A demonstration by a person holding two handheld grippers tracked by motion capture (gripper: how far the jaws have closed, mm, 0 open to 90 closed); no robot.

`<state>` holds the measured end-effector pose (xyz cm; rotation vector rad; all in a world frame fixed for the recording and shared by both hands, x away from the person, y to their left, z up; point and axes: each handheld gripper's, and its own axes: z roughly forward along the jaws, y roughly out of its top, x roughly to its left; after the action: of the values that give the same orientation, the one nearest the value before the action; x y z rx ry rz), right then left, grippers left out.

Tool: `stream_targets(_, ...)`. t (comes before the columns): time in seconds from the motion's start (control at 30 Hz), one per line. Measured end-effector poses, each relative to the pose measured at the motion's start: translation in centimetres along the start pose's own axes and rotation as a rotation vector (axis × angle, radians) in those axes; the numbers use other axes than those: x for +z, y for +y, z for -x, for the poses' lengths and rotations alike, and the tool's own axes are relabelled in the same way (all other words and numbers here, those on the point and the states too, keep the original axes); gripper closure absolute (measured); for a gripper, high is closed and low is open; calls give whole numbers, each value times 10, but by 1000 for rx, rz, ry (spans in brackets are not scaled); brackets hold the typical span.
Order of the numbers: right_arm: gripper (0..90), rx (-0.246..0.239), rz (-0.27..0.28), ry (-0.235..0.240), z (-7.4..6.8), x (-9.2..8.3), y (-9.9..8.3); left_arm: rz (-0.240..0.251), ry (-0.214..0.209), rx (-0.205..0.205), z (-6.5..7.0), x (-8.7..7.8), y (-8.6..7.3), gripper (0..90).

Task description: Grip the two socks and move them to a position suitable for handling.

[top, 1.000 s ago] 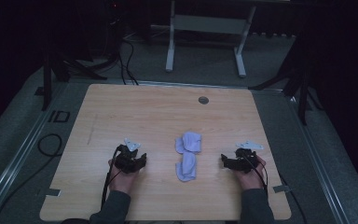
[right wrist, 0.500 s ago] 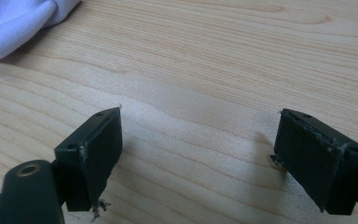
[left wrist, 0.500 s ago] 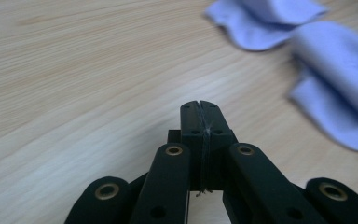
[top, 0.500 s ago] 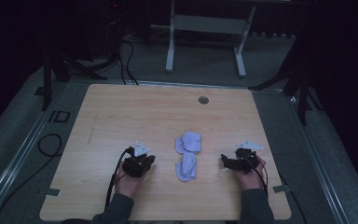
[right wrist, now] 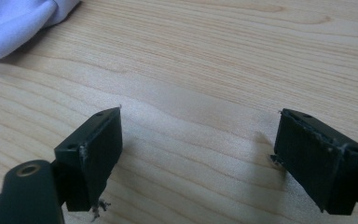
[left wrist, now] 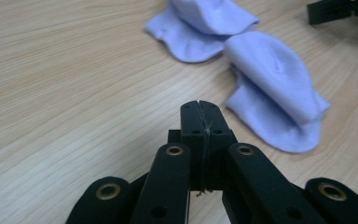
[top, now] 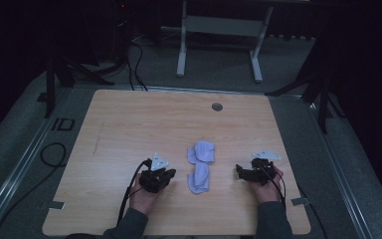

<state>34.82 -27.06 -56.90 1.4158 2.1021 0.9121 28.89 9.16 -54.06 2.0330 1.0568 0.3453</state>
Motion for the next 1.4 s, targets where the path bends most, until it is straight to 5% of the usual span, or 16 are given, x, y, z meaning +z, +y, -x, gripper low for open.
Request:
stream_targets(0.17,150,0,0,0,0,0,0,5,-34,51,13,6,2,898)
stream_targets(0.6,150,0,0,0,0,0,0,-9,-110,95,34,23,-1,898)
stream_targets(0.8,150,0,0,0,0,0,0,-50,-117,117,44,36,-7,898)
stream_targets(1.1,156,0,1,0,0,0,0,-64,-103,117,41,35,-8,898)
stream_targets(1.3,368,-5,-21,7,-7,-6,2,-74,-91,105,38,32,-9,898)
stream_targets(1.4,450,-18,-15,80,-19,-11,7,-73,-79,99,37,30,-10,898)
